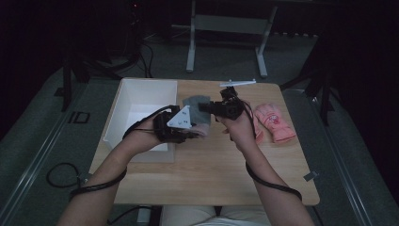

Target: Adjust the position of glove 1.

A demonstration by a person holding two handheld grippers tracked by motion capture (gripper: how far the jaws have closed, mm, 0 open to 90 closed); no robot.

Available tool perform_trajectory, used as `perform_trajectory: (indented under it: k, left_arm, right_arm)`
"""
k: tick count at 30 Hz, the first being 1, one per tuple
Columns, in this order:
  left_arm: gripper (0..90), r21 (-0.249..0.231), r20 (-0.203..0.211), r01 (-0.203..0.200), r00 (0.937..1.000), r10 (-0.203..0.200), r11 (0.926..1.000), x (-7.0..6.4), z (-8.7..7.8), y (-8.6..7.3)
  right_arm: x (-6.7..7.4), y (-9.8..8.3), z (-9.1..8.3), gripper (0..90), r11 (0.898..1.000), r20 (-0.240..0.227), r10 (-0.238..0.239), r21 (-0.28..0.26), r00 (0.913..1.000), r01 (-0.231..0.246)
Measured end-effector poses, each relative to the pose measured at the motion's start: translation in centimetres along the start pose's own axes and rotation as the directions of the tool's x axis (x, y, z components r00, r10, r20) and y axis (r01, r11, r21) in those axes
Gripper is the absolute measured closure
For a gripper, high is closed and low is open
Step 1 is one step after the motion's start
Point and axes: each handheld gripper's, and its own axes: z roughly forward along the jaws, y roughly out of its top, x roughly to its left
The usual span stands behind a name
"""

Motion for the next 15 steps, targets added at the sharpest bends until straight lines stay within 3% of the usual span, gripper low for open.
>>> perform_trajectory:
  k: [6,15]
  left_arm:
    - [69.4,0.007,-0.002,0.023,0.9997,-0.023,0.9997,1.4,-1.6,-1.1]
    - [69.4,0.048,-0.042,0.030,0.9987,-0.028,0.9984,2.9,-3.9,-3.3]
  right_arm:
    - [1.1,1.6,1.6,71.5,1.000,-0.017,-0.012,0.007,0.9998,0.012]
    - [3.6,3.9,4.6,71.5,0.999,-0.027,-0.052,0.011,0.9983,0.052]
